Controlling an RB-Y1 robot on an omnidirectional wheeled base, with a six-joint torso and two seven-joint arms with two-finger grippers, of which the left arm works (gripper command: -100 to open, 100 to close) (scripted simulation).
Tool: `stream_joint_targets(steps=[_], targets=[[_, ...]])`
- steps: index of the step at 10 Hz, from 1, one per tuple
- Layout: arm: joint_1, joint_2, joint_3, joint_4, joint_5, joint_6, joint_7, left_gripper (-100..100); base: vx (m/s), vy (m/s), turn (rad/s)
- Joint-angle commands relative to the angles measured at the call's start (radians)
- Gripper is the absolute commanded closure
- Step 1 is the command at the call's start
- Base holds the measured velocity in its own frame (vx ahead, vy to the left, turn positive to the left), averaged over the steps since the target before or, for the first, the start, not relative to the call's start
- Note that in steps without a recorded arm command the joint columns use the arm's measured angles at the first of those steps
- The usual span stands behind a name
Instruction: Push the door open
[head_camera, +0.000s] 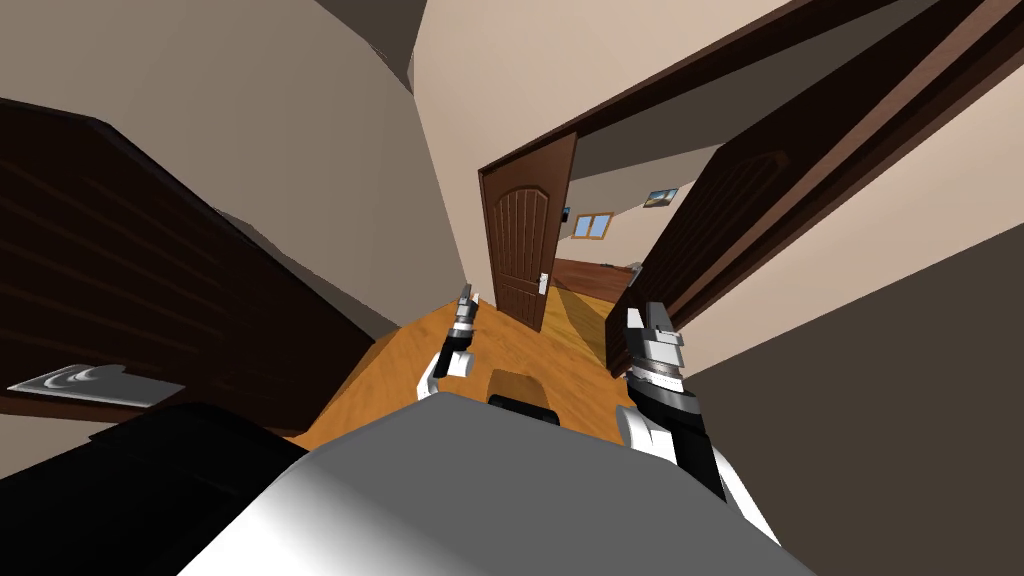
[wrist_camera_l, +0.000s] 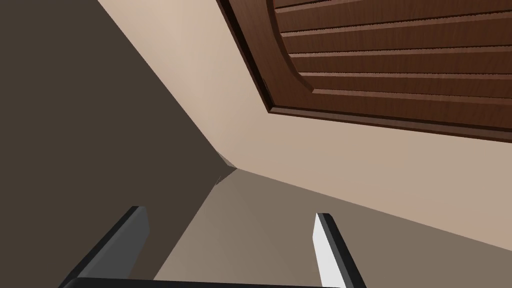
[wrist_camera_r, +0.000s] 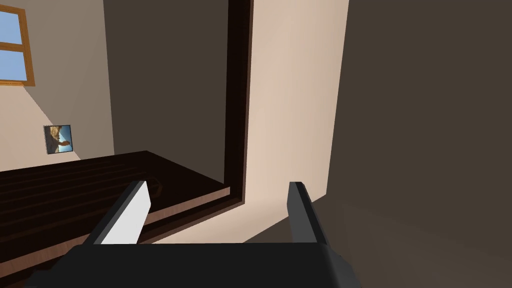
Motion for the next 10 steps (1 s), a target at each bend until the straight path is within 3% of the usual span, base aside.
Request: stream_joint_targets(steps=[1, 2, 3, 10], targets=[[-0.020, 0.007, -0.009, 0.043, 0.004, -0.001, 0.004, -100, 0.098, 0.003, -0.036], [-0.037, 0.010, -0.014, 0.072, 0.007, 0.000, 0.006, -100, 0.104, -0.008, -0.046], [-0.037, 0.010, -0.014, 0.072, 0.007, 0.000, 0.006, -100, 0.067, -0.004, -0.009], [-0.161, 0.030, -0.053, 0.286, 0.027, 0.006, 0.021, -100, 0.091, -0.005, -0.041]])
